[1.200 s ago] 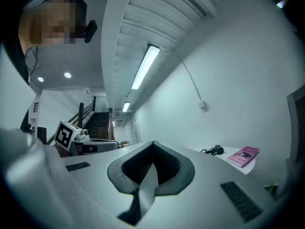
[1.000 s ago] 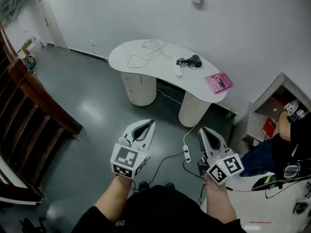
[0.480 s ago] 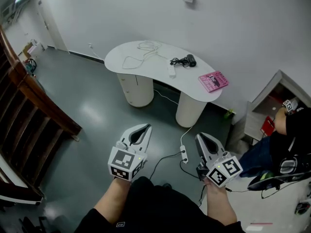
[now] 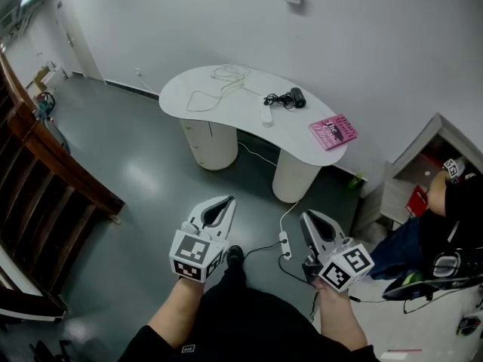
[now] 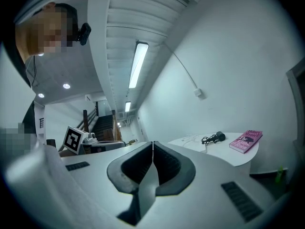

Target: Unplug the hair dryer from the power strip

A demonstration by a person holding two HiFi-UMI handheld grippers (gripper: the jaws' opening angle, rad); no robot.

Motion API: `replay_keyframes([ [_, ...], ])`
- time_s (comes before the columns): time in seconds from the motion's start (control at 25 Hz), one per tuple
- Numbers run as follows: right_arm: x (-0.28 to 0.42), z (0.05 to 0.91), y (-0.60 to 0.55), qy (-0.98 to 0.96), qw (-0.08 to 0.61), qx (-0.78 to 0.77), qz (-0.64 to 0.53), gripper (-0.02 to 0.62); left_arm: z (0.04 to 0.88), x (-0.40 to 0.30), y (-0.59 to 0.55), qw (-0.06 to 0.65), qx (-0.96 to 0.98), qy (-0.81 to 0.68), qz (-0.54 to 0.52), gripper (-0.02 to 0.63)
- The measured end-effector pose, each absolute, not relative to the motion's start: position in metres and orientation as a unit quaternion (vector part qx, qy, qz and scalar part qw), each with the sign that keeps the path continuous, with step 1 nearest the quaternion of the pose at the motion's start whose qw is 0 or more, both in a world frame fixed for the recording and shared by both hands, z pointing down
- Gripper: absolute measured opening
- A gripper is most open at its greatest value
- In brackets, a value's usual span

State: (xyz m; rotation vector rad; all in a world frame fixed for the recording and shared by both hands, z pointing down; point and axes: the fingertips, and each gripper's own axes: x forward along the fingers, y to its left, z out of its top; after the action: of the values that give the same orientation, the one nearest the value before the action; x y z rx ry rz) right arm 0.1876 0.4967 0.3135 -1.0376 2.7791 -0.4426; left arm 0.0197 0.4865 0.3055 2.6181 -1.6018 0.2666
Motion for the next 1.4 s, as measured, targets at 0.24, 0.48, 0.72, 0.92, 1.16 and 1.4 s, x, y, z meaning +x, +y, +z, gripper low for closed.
replay_keyframes([
  [0.24,0.156,0.318,0.429,0.927,0.057,-0.338,-0.152,0.035,0.316,-0.011,0.42,0.043,0.847,-0.524,0.075,0.014],
  [0.48,0.109,0.314,0.343,0.928,0.049,-0.335,-0.158,0.035,0.317,-0.057,0.335,0.052,0.848,-0.522,0.076,0.014],
  [0.72,0.06,0.319,0.275,0.926,0.042,-0.332,-0.173,0.035,0.311,-0.108,0.272,0.046,0.847,-0.524,0.076,0.014],
  [0.92,0.035,0.327,0.242,0.926,0.036,-0.331,-0.178,0.035,0.318,-0.141,0.241,0.056,0.841,-0.533,0.079,0.014],
  [1.16,0.024,0.334,0.2,0.924,0.034,-0.331,-0.191,0.035,0.33,-0.156,0.205,0.068,0.838,-0.534,0.089,0.014],
  [1.4,0.014,0.347,0.139,0.927,0.035,-0.314,-0.204,0.035,0.338,-0.164,0.158,0.07,0.83,-0.545,0.099,0.014],
])
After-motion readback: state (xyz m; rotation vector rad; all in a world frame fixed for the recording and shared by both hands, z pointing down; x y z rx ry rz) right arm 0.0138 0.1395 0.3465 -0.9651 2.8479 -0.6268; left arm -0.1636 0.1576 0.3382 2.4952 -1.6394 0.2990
